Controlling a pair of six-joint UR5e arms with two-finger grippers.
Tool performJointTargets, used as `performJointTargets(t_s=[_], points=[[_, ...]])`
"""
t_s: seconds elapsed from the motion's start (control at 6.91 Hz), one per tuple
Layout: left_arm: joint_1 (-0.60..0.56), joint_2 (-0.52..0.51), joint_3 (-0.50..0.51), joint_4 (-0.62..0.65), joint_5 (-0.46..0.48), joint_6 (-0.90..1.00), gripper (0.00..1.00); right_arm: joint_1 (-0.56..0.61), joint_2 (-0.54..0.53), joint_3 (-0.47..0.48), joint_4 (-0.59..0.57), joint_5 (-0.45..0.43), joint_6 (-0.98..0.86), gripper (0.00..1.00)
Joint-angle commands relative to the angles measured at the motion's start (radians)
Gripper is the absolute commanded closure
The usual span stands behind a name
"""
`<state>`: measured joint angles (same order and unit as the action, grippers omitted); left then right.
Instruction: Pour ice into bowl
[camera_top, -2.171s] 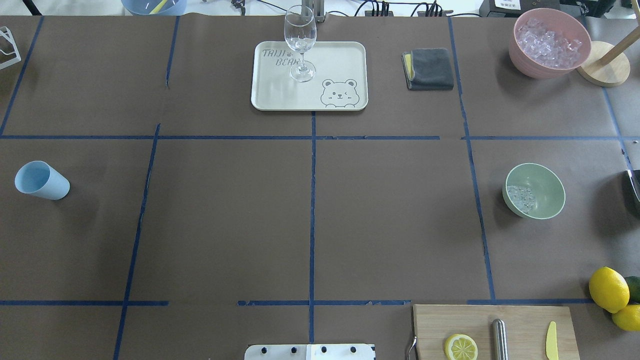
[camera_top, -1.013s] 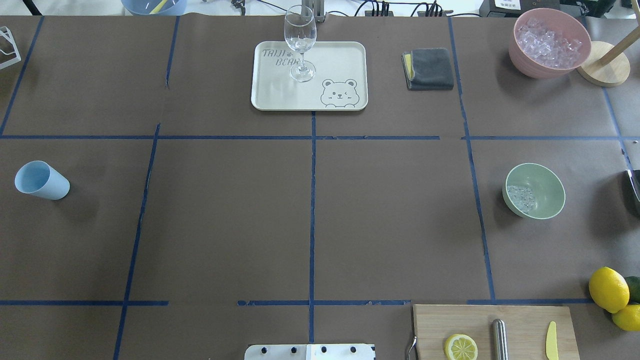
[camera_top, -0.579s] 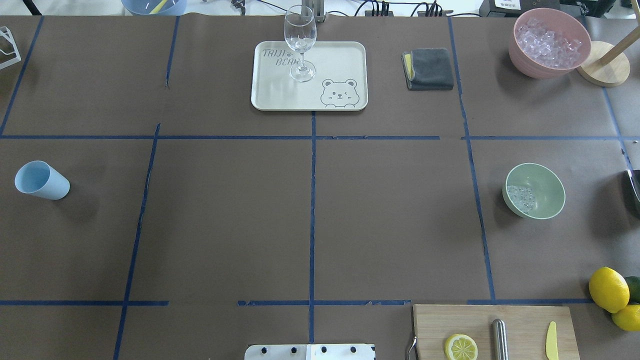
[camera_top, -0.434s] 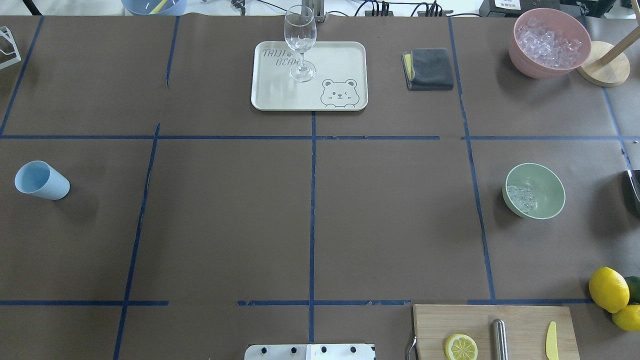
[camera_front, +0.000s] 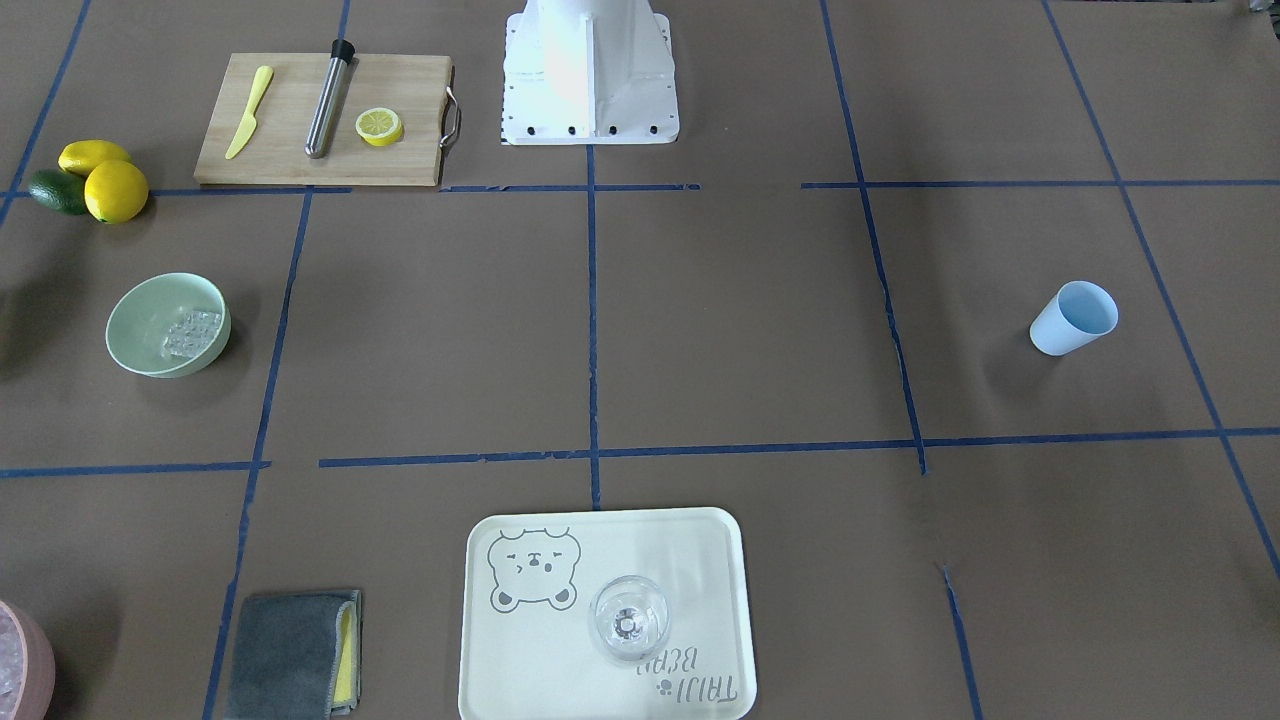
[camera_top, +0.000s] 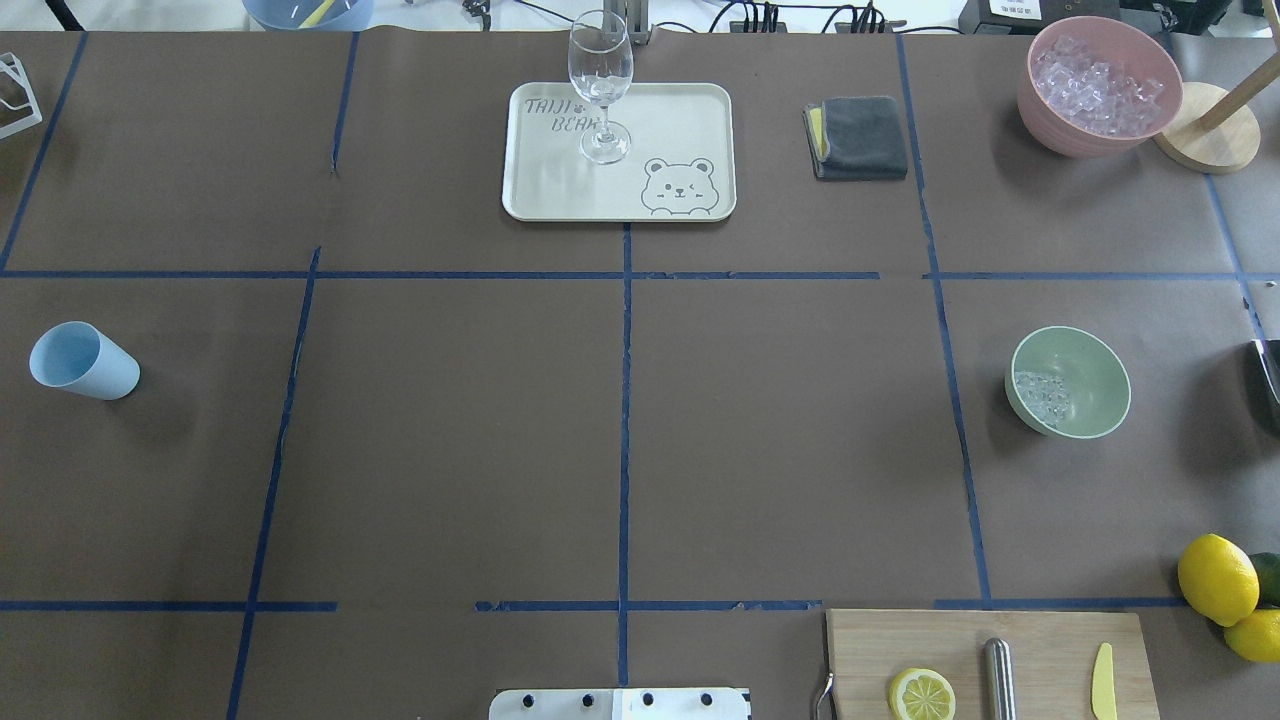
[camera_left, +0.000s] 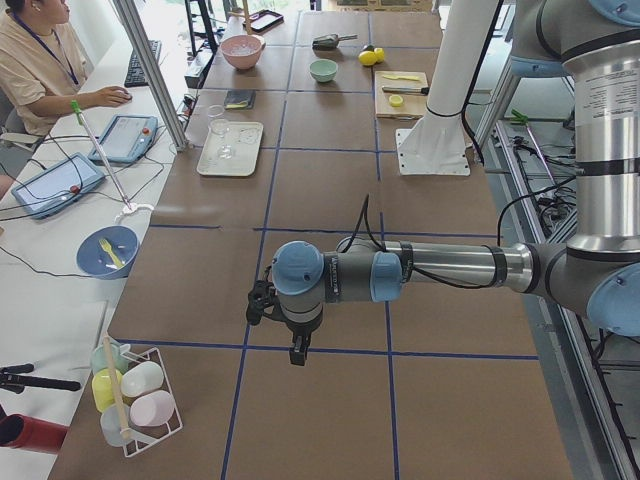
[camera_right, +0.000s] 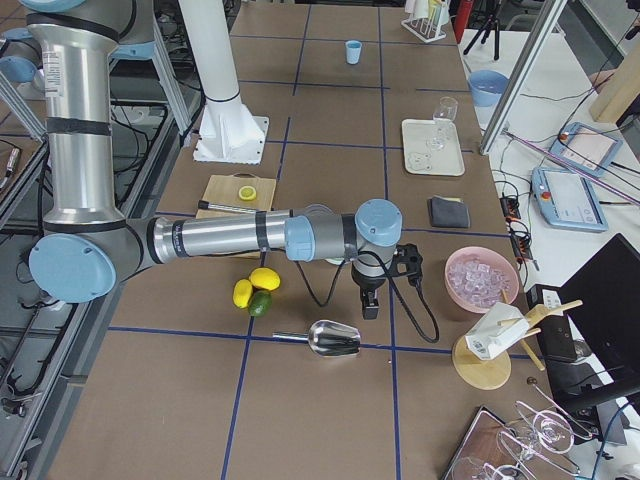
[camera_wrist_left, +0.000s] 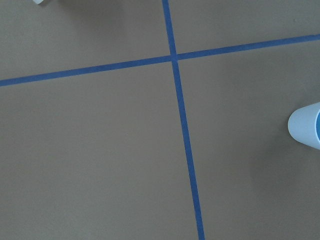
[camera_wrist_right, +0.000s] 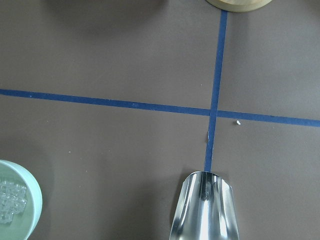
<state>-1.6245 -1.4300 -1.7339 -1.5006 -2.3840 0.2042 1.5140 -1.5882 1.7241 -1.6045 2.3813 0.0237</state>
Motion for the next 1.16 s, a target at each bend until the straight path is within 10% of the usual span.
performJointTargets(t_s=[0.0, 1.01], points=[[-0.003, -0.003, -0.007, -0.001, -0.014, -0.018, 0.0, 0.0, -0.01, 0.005, -0.002, 0.012, -0.001, 0.0], [-0.008, -0.014, -0.069, 0.141, 0.013, -0.012, 0.0, -0.006, -0.03, 0.006, 0.011, 0.026, 0.002, 0.0]])
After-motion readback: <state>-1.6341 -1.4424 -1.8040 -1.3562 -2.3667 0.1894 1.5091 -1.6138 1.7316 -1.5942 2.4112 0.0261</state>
